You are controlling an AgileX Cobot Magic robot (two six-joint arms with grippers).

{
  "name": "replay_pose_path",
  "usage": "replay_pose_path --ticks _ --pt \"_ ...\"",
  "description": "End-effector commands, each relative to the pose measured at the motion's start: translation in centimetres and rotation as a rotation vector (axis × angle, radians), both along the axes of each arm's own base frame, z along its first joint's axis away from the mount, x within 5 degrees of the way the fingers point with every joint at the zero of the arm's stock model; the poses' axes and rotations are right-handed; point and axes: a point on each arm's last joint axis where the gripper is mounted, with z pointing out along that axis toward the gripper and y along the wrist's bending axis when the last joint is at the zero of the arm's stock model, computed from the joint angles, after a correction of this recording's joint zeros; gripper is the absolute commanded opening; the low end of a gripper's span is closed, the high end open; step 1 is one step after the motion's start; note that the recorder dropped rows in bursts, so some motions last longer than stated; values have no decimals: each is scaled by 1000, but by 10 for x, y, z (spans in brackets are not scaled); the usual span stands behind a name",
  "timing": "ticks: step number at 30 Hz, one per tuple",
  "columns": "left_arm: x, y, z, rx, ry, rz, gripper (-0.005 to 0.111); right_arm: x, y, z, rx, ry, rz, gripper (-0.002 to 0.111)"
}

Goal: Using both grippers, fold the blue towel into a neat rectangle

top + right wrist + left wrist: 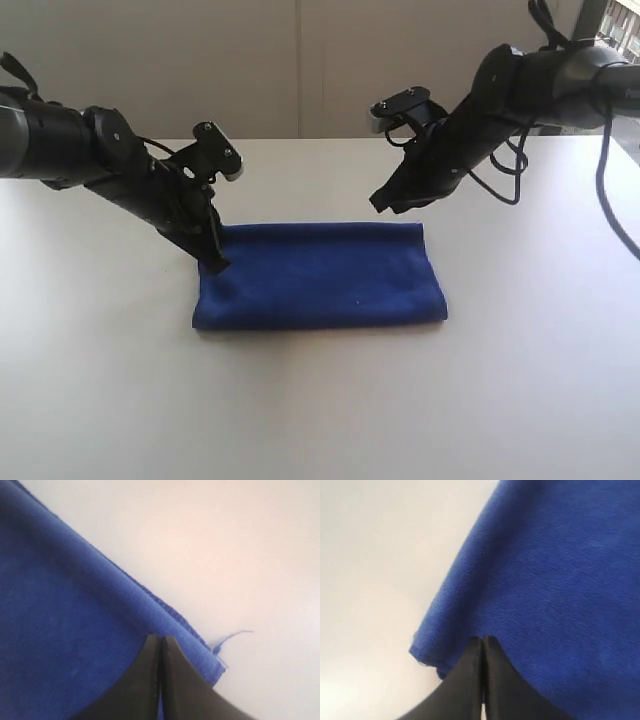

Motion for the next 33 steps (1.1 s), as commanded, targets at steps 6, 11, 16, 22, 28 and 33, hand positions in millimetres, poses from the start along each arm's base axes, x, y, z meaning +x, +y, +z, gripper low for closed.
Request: replay_pose_path --ticks 6,11,16,22,28,33 --pt "13 1 -39 7 -16 69 0 16 -5 -47 -28 -26 -47 0" --pt "14 1 -47 15 -3 72 0 23 -6 -57 -39 -73 -69 0" --pt "14 1 -52 21 5 70 0 23 -9 -58 -85 -87 -48 0" --pt "14 1 -42 11 -16 71 0 23 -10 -41 -55 -102 -116 0" --pt "8 3 15 -44 -124 71 0 18 -11 29 -18 -270 -150 0" --pt "-7 23 59 -128 -52 144 0 1 -15 83 -6 -342 -145 0"
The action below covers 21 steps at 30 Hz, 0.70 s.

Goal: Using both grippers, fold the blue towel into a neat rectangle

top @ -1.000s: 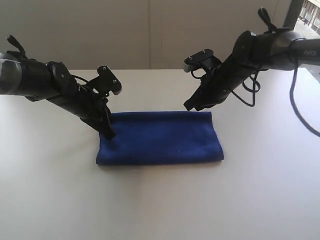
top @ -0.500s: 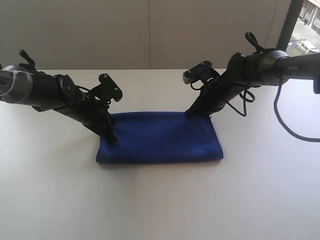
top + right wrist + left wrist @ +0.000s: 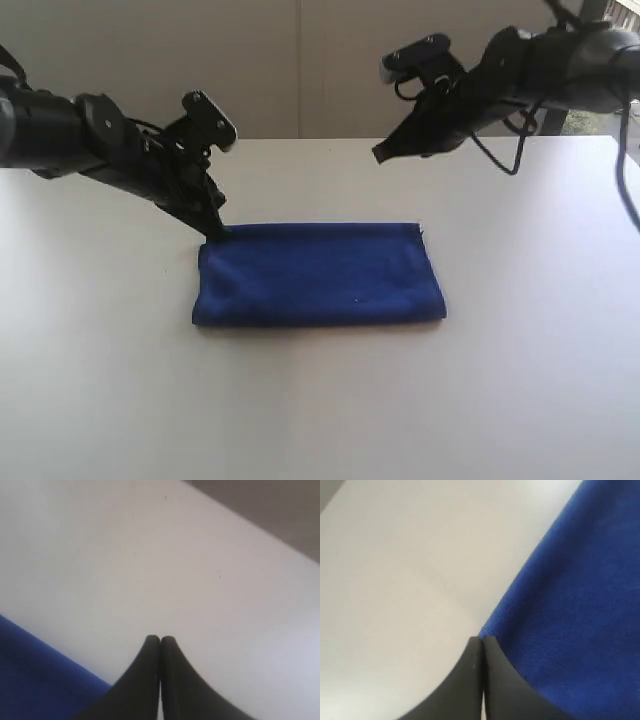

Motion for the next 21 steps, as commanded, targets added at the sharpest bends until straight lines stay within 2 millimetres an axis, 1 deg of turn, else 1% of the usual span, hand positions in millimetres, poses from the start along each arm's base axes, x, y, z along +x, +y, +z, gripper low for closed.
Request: replay_pose_path --ticks 1,4,6,9,10,11,12,14,17,19,21 --pt "-15 26 39 -102 102 92 0 -17 -9 47 7 -59 -9 0" --pt "-26 58 61 -140 191 155 0 -34 -28 73 21 -93 -64 0" --pt "-41 81 83 -168 240 196 0 -50 -46 90 26 -119 -112 0" --pt "-66 108 103 -225 271 269 0 -87 -68 116 25 -168 -171 0" --pt "-75 115 105 -246 264 295 0 -99 -73 117 24 -168 -187 0" --pt "-86 121 109 -272 244 322 0 -117 -80 126 22 -202 -211 0" --pt "-97 127 111 -288 217 348 0 -130 -83 124 20 -205 -228 0" --pt "-119 134 113 -315 161 392 0 -163 -90 124 32 -254 -281 0" --pt "-153 135 112 -397 82 446 0 -204 -92 115 73 -328 -362 0" --pt "-175 136 107 -433 47 467 0 -228 -91 106 90 -387 -395 0" --pt "-195 138 98 -436 27 482 0 -250 -89 94 113 -414 -421 0"
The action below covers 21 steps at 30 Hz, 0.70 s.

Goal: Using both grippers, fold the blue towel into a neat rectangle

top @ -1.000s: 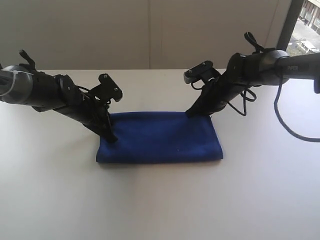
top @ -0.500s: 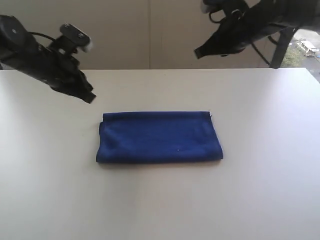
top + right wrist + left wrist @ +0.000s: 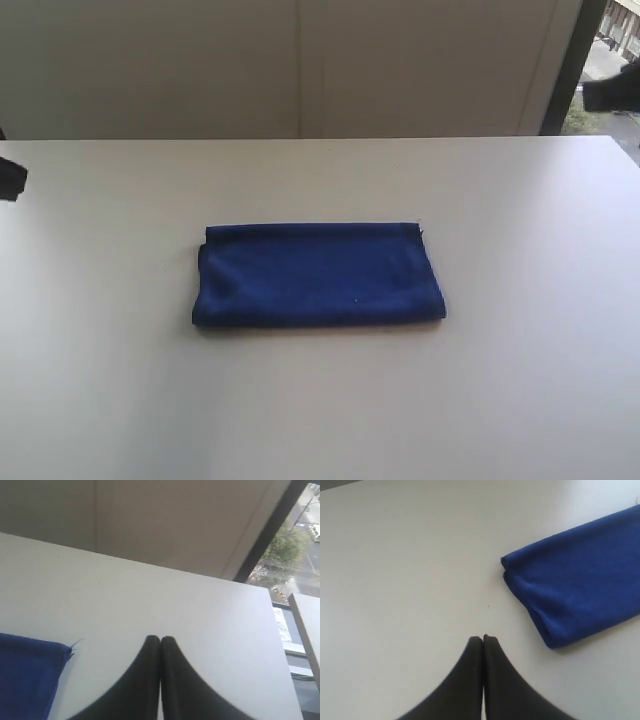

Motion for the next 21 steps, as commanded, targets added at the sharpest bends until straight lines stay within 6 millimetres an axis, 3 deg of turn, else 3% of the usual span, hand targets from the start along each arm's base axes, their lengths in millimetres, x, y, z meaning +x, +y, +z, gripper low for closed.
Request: replay_pose_path --ticks 1,7,11,17,21 --pt "-47 2 -15 -53 -54 58 0 -46 1 -28 58 -70 -71 0" --pt "-95 5 -58 -94 -35 123 0 -88 7 -73 146 -12 -111 0" --pt "-112 8 -78 -183 -24 221 0 -108 10 -91 162 -5 -120 0" --pt "-118 8 -82 -173 -41 214 0 -121 12 -86 171 -63 -116 0" --pt "-118 8 -81 -173 -44 216 0 -124 13 -82 288 -98 -153 0"
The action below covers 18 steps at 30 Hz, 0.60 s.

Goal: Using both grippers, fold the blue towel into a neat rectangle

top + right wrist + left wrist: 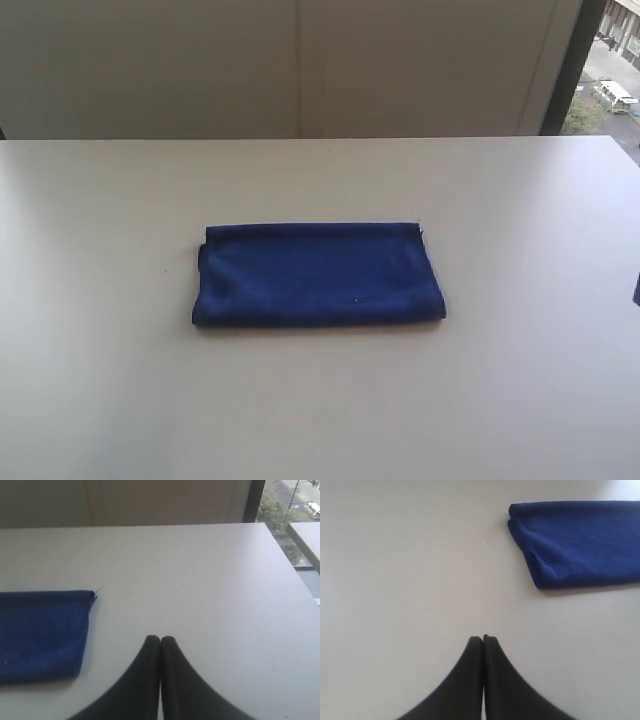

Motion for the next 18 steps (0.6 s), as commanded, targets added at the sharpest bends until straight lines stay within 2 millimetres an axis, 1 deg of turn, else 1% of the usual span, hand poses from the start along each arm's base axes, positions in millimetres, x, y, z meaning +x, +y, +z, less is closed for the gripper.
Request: replay_pose_path --ticks 1,6,18 --pt "-1 0 0 -20 -5 11 0 -3 0 3 88 -40 -34 0" --pt "-2 -3 1 -42 -7 -4 0 -2 0 3 87 -41 -35 0" --pt "-2 -3 1 -42 -7 -4 0 -2 0 3 87 -41 -35 0"
